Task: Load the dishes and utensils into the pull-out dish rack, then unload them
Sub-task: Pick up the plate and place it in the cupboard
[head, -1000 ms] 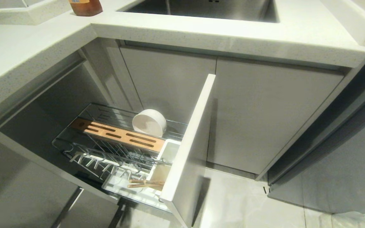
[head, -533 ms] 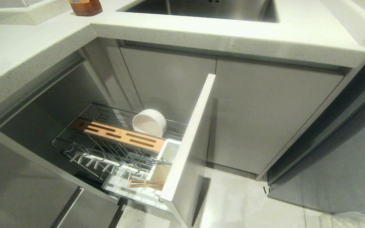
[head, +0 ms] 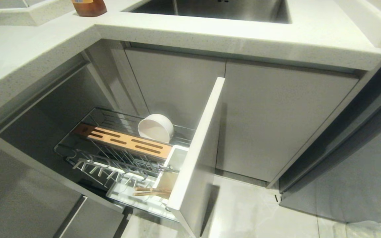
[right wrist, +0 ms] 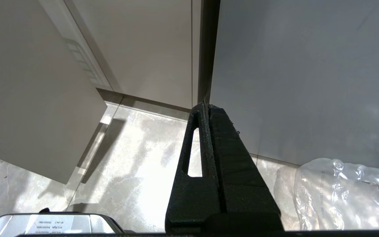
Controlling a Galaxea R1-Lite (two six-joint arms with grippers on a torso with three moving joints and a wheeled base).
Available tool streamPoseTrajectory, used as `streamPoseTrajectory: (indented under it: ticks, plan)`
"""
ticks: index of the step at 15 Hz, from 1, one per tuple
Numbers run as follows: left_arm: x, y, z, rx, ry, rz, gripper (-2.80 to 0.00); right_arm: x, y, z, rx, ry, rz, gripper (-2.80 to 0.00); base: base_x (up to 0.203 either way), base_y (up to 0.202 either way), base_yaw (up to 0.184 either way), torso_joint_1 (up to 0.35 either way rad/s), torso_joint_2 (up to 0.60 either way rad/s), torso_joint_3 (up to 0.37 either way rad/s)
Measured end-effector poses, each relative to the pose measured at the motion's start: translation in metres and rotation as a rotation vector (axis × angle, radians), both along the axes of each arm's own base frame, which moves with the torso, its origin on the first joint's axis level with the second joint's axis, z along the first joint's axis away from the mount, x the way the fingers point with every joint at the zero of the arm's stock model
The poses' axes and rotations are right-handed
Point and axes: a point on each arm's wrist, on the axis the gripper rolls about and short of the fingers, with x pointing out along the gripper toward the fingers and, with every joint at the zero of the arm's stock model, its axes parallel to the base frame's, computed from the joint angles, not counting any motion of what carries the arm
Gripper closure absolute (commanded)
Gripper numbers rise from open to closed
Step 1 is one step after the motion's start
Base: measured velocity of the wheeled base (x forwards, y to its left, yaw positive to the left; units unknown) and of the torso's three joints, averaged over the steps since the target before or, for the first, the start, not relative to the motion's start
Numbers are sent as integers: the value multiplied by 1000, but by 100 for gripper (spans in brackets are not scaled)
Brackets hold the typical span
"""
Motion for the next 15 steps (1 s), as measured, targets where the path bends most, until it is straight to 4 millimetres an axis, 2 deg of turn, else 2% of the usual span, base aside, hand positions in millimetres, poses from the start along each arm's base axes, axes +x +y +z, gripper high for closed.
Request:
streamPoseTrajectory:
  ticks: [2,6,7,15]
  plan:
    - [13,6,-2,-14,16,84,0,0,0,0,0,0,0,0,0,0,0,0,0,0]
    - [39,13,-8,-30,42,98,0,0,0,0,0,0,0,0,0,0,0,0,0,0]
    - [46,15,-10,-36,49,94,-280,0,0,0,0,0,0,0,0,0,0,0,0,0]
    - [84,17,-20,-108,103,54,-280,0,0,0,0,0,0,0,0,0,0,0,0,0]
